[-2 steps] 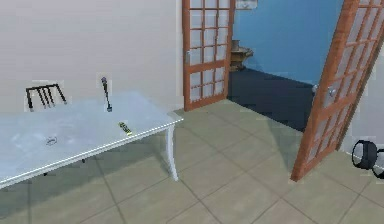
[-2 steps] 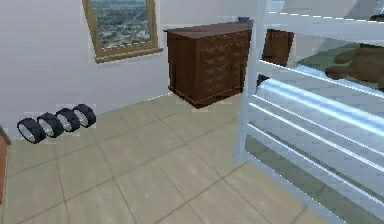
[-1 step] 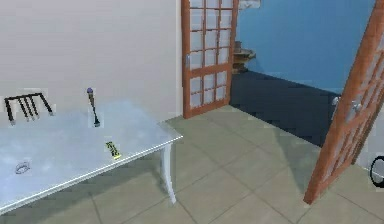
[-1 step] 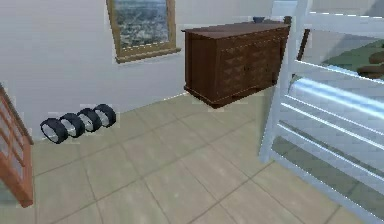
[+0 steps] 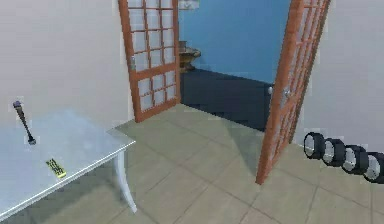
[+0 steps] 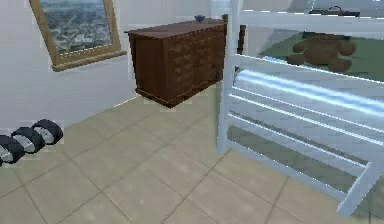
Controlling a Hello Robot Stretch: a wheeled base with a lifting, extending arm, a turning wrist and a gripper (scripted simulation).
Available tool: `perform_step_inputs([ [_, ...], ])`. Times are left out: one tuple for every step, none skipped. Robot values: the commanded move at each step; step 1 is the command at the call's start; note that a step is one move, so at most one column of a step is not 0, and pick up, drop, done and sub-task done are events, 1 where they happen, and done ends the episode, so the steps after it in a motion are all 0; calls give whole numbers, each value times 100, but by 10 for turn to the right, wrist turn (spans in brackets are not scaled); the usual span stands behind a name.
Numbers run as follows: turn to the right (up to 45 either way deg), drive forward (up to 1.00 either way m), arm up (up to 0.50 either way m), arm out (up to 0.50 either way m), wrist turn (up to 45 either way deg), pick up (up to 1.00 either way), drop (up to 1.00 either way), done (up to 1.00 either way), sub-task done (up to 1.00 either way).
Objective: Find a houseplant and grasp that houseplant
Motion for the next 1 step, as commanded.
perform_step_inputs([
  [0, 100, 0, 0, 0, 0, 0, 0, 0],
])
